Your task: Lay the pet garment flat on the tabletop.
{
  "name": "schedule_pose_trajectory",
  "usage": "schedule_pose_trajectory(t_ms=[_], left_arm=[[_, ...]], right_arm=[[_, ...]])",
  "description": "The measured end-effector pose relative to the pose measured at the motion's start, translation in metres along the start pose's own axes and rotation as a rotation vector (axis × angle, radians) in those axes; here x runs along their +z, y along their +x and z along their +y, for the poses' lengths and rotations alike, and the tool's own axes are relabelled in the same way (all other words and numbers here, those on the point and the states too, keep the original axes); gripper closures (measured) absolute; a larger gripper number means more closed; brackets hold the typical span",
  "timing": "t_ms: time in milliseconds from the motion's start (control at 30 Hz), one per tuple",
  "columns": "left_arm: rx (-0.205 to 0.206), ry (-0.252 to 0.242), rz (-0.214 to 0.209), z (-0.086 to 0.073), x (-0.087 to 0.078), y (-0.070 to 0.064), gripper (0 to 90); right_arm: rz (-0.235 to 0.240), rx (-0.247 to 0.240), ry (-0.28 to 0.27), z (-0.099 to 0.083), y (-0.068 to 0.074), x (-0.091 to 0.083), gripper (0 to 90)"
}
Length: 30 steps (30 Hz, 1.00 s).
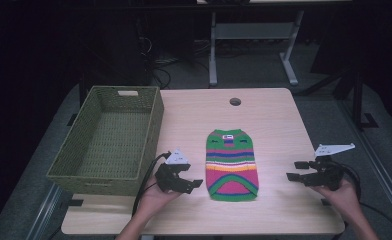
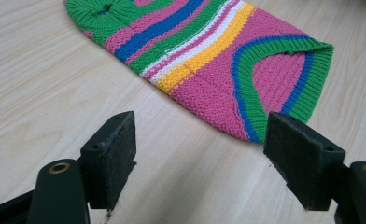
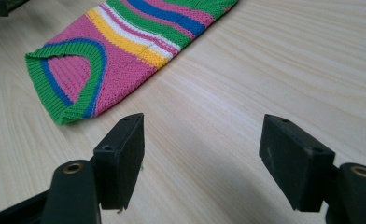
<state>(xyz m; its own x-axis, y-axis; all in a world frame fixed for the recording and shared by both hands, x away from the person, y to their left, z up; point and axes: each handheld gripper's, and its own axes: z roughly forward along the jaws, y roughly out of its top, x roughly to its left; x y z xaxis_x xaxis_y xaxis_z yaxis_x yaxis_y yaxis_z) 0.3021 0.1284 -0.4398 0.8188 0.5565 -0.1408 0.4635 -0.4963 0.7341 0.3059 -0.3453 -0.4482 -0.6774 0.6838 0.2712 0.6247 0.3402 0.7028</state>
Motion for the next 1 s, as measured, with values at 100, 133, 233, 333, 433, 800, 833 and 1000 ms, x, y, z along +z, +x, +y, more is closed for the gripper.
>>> schedule_pose_trajectory(t_ms=[100,133,233,333,433,800,833,1000], left_arm=[[-0.005,-0.006,0.0,-0.003,0.0,-0.003,24.9],[-0.003,-0.003,0.0,-0.004,-0.001,-0.004,24.6],[-0.003,-0.004,0.001,-0.007,-0.002,-0.007,24.4],[0.002,-0.001,0.001,-0.009,-0.004,-0.009,24.3],[-0.009,-0.005,-0.009,-0.013,-0.005,-0.012,24.2],[-0.013,-0.011,-0.011,-0.022,-0.011,-0.017,23.9],[-0.011,-0.016,-0.012,-0.022,-0.011,-0.017,23.9],[-0.016,-0.019,-0.014,-0.025,-0.014,-0.018,23.5]], right_arm=[[-0.001,0.011,-0.01,-0.005,0.001,-0.003,30.3],[0.0,0.011,-0.012,-0.006,0.001,-0.003,30.1],[0.002,0.004,-0.021,-0.011,0.004,-0.005,29.9],[0.002,0.001,-0.026,-0.015,0.008,-0.006,29.7],[0.0,-0.004,-0.032,-0.019,0.011,-0.008,29.4],[-0.008,-0.033,-0.04,-0.03,0.025,-0.01,28.5],[-0.005,-0.031,-0.041,-0.031,0.026,-0.01,28.5],[-0.012,-0.038,-0.046,-0.035,0.031,-0.01,28.2]])
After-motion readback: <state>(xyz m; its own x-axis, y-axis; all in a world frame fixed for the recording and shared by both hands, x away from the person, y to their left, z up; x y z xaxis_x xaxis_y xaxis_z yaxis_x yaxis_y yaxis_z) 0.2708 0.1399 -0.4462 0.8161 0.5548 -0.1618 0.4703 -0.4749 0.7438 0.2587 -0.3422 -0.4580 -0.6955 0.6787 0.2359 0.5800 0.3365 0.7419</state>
